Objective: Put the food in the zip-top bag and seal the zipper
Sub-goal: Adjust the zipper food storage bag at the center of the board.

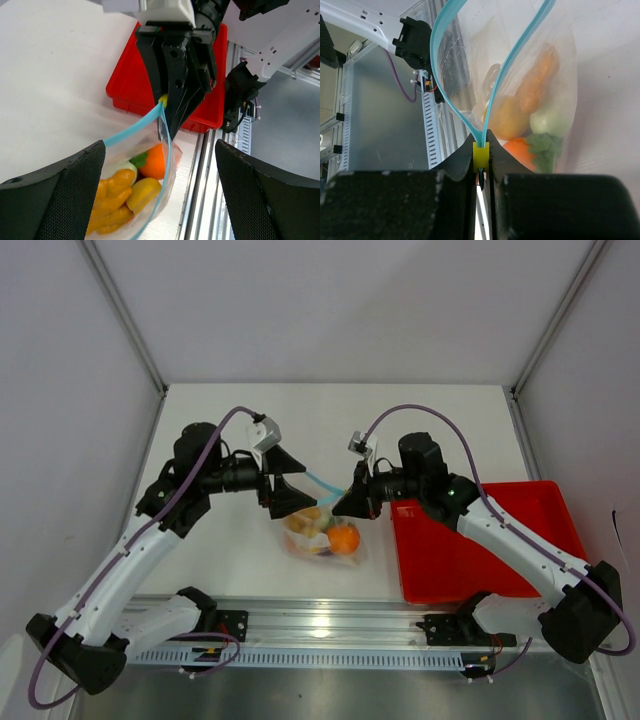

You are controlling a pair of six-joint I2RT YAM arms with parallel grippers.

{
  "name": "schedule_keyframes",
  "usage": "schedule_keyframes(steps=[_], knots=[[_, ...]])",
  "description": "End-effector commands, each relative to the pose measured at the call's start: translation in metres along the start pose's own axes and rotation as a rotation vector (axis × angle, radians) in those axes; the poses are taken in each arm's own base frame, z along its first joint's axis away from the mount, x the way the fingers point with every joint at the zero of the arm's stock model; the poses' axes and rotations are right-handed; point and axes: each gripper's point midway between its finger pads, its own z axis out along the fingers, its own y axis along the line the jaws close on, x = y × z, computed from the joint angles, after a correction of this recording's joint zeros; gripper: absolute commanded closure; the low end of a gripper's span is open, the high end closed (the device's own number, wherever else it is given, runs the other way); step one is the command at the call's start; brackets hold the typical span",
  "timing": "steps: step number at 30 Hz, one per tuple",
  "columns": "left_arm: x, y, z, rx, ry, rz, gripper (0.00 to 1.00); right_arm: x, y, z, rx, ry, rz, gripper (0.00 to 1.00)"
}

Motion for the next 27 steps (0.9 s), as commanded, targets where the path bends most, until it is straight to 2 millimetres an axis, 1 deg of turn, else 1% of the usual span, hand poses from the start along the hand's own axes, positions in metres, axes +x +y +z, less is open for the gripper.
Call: schedule_keyframes(steps=[1, 2, 3, 4, 5, 6, 7, 10, 14, 16, 17, 19, 20, 21, 22, 23, 27], knots=[[-0.025, -0.009, 0.012, 0.108, -0.044, 0.164, 0.08, -0.009, 0.013, -0.003, -0.042, -0.025, -0.047, 1.0], [-0.03, -0.008, 0.019, 0.12, -0.038, 0.187, 0.08, -0.008, 0.013, -0.002, -0.043, -0.019, -0.044, 1.0], [-0.031, -0.01, 0.02, 0.127, -0.038, 0.195, 0.08, -0.008, 0.013, -0.002, -0.044, -0.017, -0.043, 1.0], [-0.028, -0.007, 0.027, 0.138, -0.022, 0.184, 0.08, -0.008, 0.012, -0.001, -0.044, -0.014, -0.042, 1.0], [-0.026, -0.009, 0.032, 0.15, -0.012, 0.191, 0.08, -0.008, 0.013, -0.002, -0.044, -0.013, -0.041, 1.0], [-0.028, -0.007, 0.035, 0.145, -0.007, 0.197, 0.08, -0.008, 0.013, -0.001, -0.046, -0.011, -0.042, 1.0], [-0.023, -0.002, 0.041, 0.144, 0.013, 0.189, 0.08, -0.009, 0.013, -0.001, -0.046, -0.011, -0.042, 1.0], [-0.01, 0.0, 0.051, 0.174, 0.053, 0.177, 0.08, -0.012, 0.016, 0.001, -0.057, -0.008, -0.043, 1.0], [0.0, 0.004, 0.056, 0.2, 0.079, 0.174, 0.09, -0.014, 0.018, 0.002, -0.057, 0.0, -0.044, 1.0], [0.004, -0.003, 0.057, 0.252, 0.093, 0.152, 0.09, -0.013, 0.016, 0.001, -0.052, 0.004, -0.044, 1.0], [0.011, -0.004, 0.058, 0.268, 0.12, 0.117, 0.11, -0.013, 0.017, 0.0, -0.049, 0.006, -0.045, 1.0], [0.018, -0.011, 0.056, 0.308, 0.133, 0.088, 0.13, -0.016, 0.016, -0.002, -0.039, 0.002, -0.049, 1.0], [0.031, -0.015, 0.054, 0.328, 0.15, 0.047, 0.16, -0.016, 0.015, -0.003, -0.035, 0.002, -0.048, 1.0], [0.028, -0.017, 0.051, 0.311, 0.132, 0.061, 0.18, -0.018, 0.015, -0.004, -0.031, -0.002, -0.052, 1.0], [0.032, -0.014, 0.05, 0.282, 0.139, 0.048, 0.2, -0.019, 0.013, -0.006, -0.024, -0.005, -0.05, 1.0], [0.044, -0.013, 0.048, 0.271, 0.159, 0.022, 0.21, -0.019, 0.012, -0.007, -0.02, -0.008, -0.05, 1.0], [0.055, -0.009, 0.043, 0.209, 0.195, -0.02, 0.28, -0.021, 0.01, -0.011, -0.013, -0.024, -0.041, 1.0]])
